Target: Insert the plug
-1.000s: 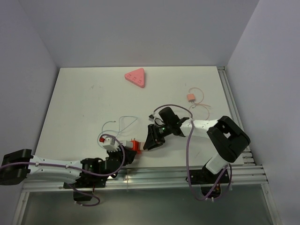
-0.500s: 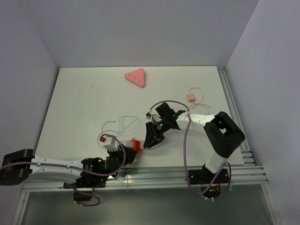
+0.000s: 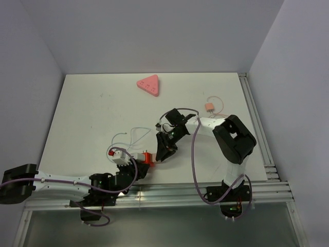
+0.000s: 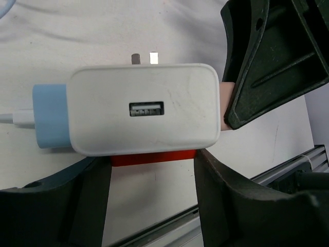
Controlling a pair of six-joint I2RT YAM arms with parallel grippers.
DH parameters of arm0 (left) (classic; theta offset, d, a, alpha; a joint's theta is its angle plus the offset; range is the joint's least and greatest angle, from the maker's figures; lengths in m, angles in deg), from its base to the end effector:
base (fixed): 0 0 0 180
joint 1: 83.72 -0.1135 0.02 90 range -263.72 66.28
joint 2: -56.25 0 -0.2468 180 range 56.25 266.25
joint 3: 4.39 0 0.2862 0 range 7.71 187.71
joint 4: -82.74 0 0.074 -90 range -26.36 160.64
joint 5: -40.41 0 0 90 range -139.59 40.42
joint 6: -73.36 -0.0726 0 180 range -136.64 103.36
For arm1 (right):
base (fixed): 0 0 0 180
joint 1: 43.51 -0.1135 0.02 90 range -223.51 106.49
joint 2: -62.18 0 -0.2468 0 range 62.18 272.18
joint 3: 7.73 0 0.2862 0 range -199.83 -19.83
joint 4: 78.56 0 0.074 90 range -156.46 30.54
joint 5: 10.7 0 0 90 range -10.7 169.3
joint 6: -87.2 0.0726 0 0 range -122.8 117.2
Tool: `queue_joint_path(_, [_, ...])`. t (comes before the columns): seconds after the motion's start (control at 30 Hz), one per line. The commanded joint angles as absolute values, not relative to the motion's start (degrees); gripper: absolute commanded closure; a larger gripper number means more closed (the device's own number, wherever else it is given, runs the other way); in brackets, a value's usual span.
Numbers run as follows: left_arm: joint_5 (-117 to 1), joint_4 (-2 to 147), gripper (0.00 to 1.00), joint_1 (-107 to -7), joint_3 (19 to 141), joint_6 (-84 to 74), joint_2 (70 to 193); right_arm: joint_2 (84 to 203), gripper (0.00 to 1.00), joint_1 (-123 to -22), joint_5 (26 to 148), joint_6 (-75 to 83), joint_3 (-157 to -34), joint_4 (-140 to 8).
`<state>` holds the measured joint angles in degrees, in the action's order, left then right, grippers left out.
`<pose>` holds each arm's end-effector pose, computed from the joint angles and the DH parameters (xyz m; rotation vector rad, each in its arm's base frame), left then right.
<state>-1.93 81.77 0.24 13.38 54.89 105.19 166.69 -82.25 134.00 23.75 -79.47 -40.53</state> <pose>0.0751 -0.2000 0.0861 -0.2674 2.0298 -0.8878 0.2442 0.2719 0.0880 0.4944 -2.5214 -1.3484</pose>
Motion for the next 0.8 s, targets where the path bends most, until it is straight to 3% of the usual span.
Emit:
queue_joint_path(0.0, [-20.1, 86.2, 1.00, 1.8, 12.5, 55.0, 106.4, 172.8, 1.00, -86.6, 126.7, 23.0, -84.1, -49.7])
queue_joint_path(0.17, [-20.1, 85.7, 1.00, 1.9, 12.3, 55.3, 105.8, 174.4, 0.97, -86.4, 127.2, 23.8, -84.1, -51.8])
queue_joint_path(0.27, [-19.1, 82.0, 1.00, 1.9, 13.1, 56.9, 104.8, 171.0, 0.75, -85.6, 126.5, 24.2, -82.6, -52.4])
queue_joint_path(0.3, [-18.0, 80.0, 1.00, 1.9, 13.5, 58.5, 104.5, 169.7, 0.60, -84.4, 126.7, 24.4, -80.8, -53.7])
queue_joint_path(0.33, [-17.2, 78.0, 1.00, 1.8, 14.1, 59.4, 104.4, 166.6, 0.52, -83.8, 126.2, 24.6, -79.8, -54.2])
queue_joint_path(0.5, [-13.5, 64.6, 1.00, 1.8, 20.5, 64.3, 108.0, 160.6, 0.27, -80.7, 123.2, 24.5, -76.4, -54.9])
queue_joint_path(0.6, [-12.1, 58.8, 1.00, 1.9, 27.1, 63.7, 116.7, 156.9, 0.18, -78.9, 119.7, 24.9, -74.8, -54.2])
queue_joint_path(0.77, [-10.5, 48.2, 1.00, 1.9, 39.5, 64.5, 129.3, 147.7, 0.16, -76.0, 108.4, 22.9, -72.8, -48.0])
